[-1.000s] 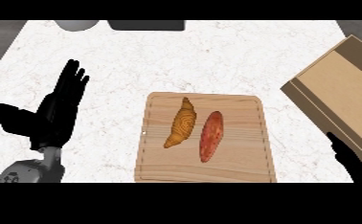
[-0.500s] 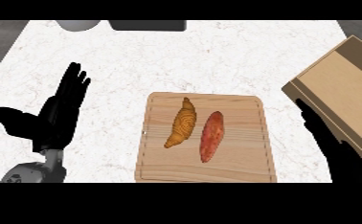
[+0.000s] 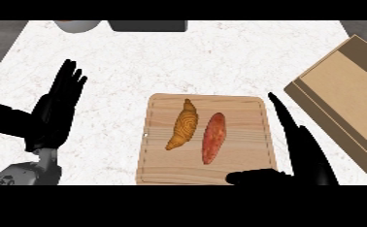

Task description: Pick the sweet potato from the cutting board and place it in the cardboard box

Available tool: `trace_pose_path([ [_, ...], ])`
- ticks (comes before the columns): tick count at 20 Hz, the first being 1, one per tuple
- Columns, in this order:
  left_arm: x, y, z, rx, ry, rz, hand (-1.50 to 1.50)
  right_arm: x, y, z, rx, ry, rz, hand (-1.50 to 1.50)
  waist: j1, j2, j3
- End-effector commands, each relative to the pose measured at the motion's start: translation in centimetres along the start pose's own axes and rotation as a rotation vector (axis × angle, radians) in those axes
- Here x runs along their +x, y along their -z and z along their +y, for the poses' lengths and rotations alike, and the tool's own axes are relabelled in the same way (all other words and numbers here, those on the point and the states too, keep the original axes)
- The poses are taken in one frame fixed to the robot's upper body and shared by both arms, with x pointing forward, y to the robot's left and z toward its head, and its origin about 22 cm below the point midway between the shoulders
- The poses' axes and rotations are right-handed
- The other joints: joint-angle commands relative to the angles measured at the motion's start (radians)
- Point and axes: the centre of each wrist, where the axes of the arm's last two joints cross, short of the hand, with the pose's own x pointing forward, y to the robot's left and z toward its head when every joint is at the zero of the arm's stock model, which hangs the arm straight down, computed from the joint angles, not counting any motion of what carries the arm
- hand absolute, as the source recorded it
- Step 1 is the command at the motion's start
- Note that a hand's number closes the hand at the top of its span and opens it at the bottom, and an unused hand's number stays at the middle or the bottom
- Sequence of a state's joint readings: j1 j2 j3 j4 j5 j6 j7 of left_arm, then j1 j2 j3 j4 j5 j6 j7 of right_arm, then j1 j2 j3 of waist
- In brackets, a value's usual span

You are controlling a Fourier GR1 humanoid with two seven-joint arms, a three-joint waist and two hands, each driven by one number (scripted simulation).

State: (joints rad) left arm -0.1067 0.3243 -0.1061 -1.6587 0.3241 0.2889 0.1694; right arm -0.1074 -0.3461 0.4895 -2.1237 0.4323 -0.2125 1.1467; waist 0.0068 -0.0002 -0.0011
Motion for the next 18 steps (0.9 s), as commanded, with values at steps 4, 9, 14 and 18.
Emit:
trace_pose_path([
  [4,-0.9,0.9,-0.7,0.000,-0.012,0.008,0.00,0.8,1.0,3.5,0.000,0.013,0.138,-1.50,-0.007,0.000,0.000],
  [9,-0.6,-0.1,-0.6,0.002,-0.021,-0.005,0.00,2.0,2.3,3.5,-0.047,0.008,0.141,-1.50,-0.003,0.000,0.001],
  [14,-1.3,-0.9,0.4,0.016,0.004,0.005,0.00,0.5,2.5,4.2,-0.009,0.020,0.153,-1.50,-0.005,0.000,0.001],
  [18,-1.0,-0.4,-1.1,-0.003,0.007,-0.004,0.00,1.1,4.0,5.4,0.003,0.025,0.162,-1.50,-0.004,0.001,0.001],
])
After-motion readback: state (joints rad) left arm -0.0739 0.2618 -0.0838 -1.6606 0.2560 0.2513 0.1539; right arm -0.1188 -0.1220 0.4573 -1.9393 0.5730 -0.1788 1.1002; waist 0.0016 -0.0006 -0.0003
